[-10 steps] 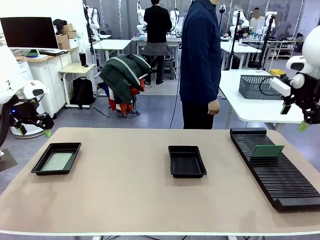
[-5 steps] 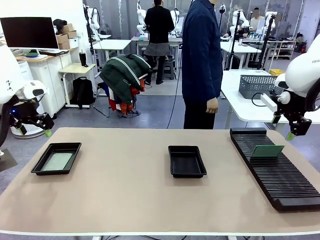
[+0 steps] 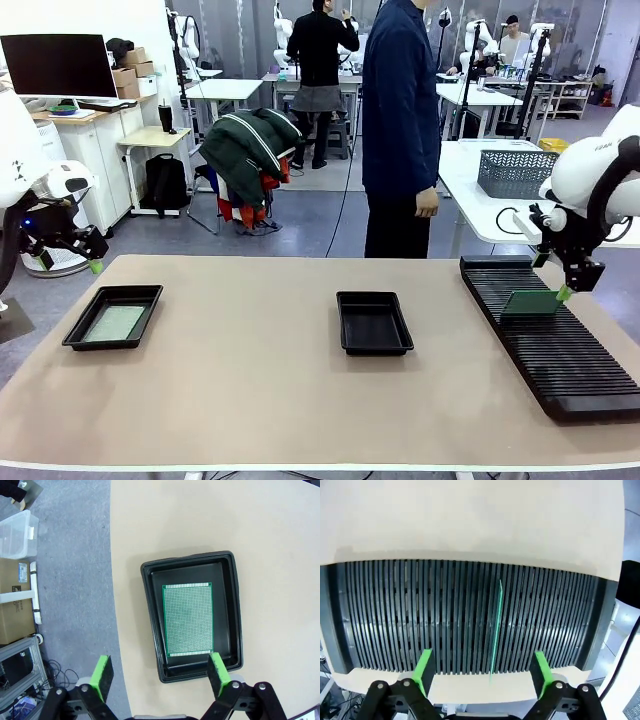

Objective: Inspect and transfer BCBs to ESD trays.
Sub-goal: Pick up the Blank PCB from the PCB Rack and place it in the right ESD tray.

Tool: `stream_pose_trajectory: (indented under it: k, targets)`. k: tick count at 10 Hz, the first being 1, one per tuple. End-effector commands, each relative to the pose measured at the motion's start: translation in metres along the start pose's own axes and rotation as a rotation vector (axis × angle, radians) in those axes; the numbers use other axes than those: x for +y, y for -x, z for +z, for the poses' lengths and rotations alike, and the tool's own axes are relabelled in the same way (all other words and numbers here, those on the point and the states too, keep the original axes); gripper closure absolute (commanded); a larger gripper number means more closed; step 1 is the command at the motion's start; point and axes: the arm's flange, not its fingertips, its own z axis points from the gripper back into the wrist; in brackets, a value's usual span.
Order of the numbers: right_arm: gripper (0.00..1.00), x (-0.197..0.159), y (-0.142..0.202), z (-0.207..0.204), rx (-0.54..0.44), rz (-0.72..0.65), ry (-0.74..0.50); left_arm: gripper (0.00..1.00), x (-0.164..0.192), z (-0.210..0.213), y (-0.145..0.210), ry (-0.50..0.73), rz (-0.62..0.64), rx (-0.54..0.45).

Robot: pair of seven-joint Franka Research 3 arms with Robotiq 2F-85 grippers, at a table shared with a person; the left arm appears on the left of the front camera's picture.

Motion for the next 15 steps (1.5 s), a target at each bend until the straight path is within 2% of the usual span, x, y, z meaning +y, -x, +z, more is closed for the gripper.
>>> stream_pose_trajectory:
  k: [1,9,12,13,14,15]
  targets:
    - [0.00,-0.006,0.009,-0.015,-0.006,0.003,0.017,0.00,0.001,0.000,0.001,0.004,0.000,-0.006]
    - [0.00,-0.017,0.018,-0.051,-0.016,-0.006,0.016,0.00,0.001,0.000,0.001,0.004,0.000,-0.006]
    - [0.11,-0.019,0.017,-0.052,-0.009,-0.022,-0.001,0.00,0.001,0.000,0.001,0.004,0.000,-0.006]
    - [0.11,-0.019,0.017,-0.052,-0.008,-0.025,-0.004,0.00,0.001,0.000,0.001,0.004,0.000,-0.006]
    - [0.17,-0.019,0.017,-0.052,-0.003,-0.027,-0.009,0.00,0.001,0.000,0.001,0.004,0.000,-0.006]
    - [0.17,-0.019,0.016,-0.053,-0.003,-0.029,-0.014,0.00,0.001,0.000,0.001,0.004,0.000,-0.006]
